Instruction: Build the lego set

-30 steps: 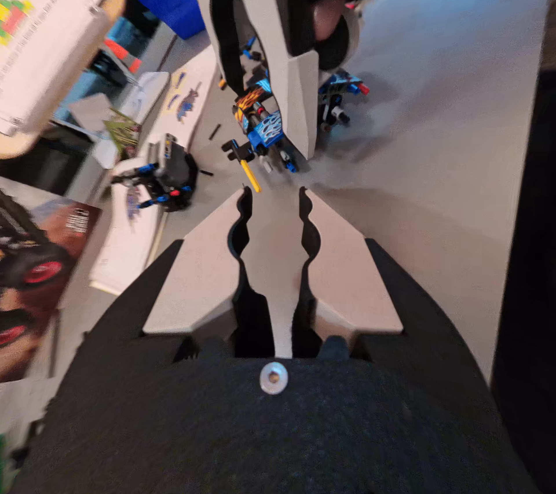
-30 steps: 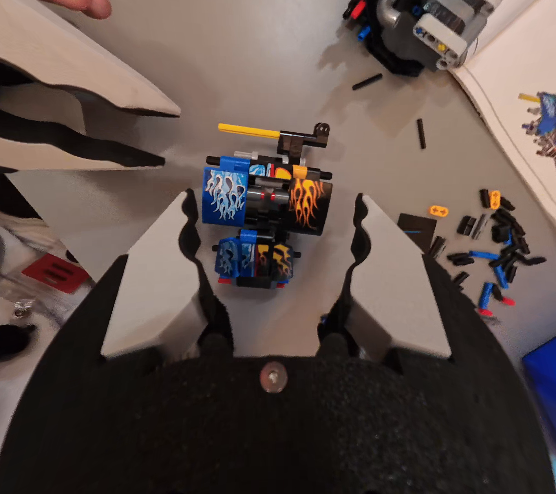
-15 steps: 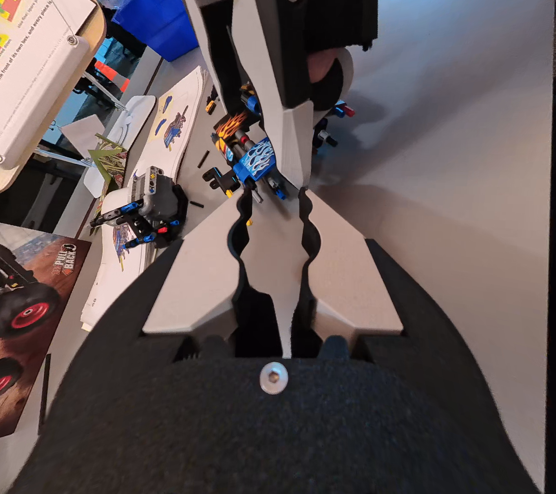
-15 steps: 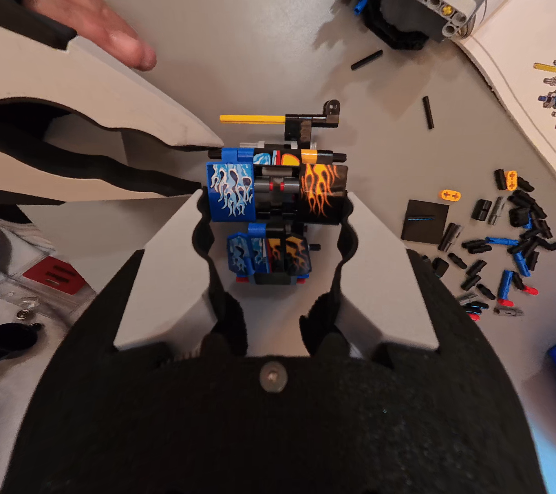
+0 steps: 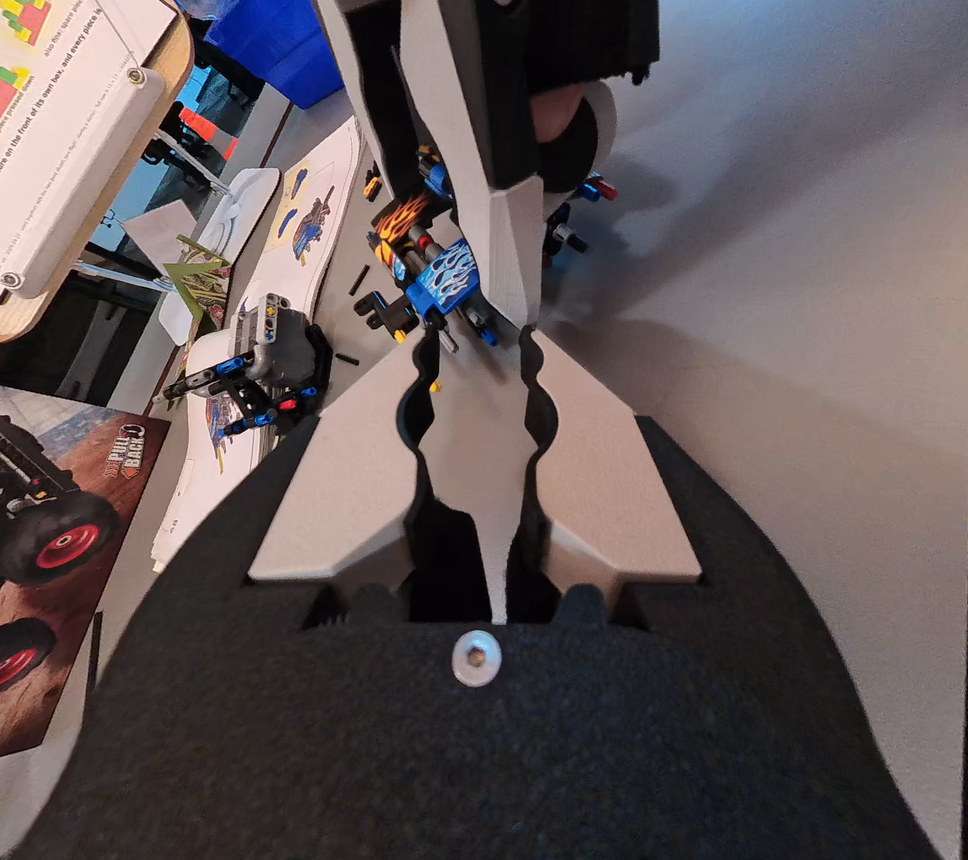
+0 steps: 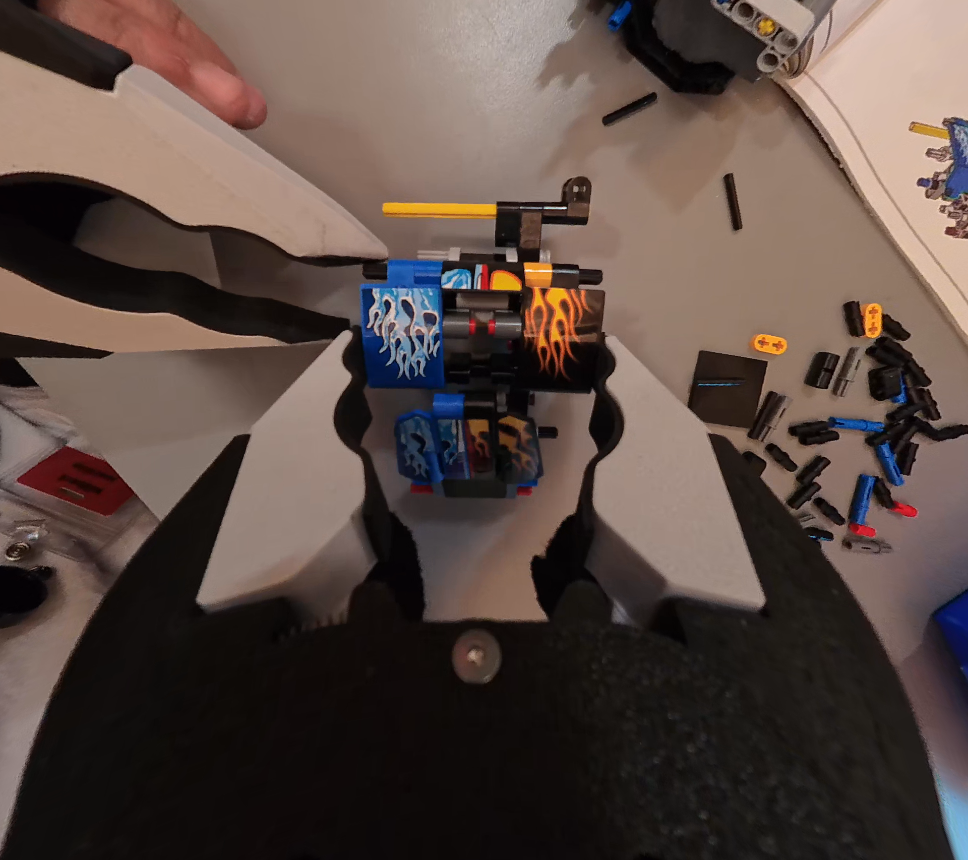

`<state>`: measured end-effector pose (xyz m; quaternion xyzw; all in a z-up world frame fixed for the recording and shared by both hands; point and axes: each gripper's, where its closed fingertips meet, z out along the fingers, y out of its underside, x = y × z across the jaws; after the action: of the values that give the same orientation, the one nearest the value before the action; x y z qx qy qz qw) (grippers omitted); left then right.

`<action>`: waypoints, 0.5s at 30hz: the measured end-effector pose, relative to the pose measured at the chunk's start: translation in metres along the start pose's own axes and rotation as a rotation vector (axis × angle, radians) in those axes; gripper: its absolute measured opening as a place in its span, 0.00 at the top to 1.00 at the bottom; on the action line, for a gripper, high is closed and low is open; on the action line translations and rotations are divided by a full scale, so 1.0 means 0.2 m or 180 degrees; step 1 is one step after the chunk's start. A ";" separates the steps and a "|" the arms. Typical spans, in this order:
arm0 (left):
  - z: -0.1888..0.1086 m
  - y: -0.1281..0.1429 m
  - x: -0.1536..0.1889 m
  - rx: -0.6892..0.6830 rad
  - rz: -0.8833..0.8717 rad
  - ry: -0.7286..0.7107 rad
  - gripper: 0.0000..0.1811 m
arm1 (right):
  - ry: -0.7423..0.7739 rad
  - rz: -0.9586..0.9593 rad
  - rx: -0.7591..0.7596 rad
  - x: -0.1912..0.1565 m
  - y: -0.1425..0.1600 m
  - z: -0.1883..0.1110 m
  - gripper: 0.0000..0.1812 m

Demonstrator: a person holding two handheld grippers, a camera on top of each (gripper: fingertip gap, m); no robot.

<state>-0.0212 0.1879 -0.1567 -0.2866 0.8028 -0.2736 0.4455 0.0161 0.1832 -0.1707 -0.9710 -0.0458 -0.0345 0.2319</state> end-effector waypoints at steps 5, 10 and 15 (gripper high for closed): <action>-0.02 -0.02 -0.01 0.0091 -0.0084 0.0039 0.87 | -0.0028 0.0165 0.0251 0.02 -0.06 -0.04 0.50; 0.00 -0.01 0.01 0.0040 -0.0068 0.0081 0.87 | -0.0016 0.0105 0.0298 0.00 -0.10 -0.02 0.51; -0.01 0.01 0.01 0.0032 -0.0128 0.0107 0.87 | -0.0038 0.0121 0.0339 0.00 -0.11 -0.02 0.55</action>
<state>-0.0236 0.1873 -0.1587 -0.2958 0.8029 -0.2912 0.4279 0.0139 0.2003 -0.1580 -0.9582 -0.0304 -0.0218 0.2836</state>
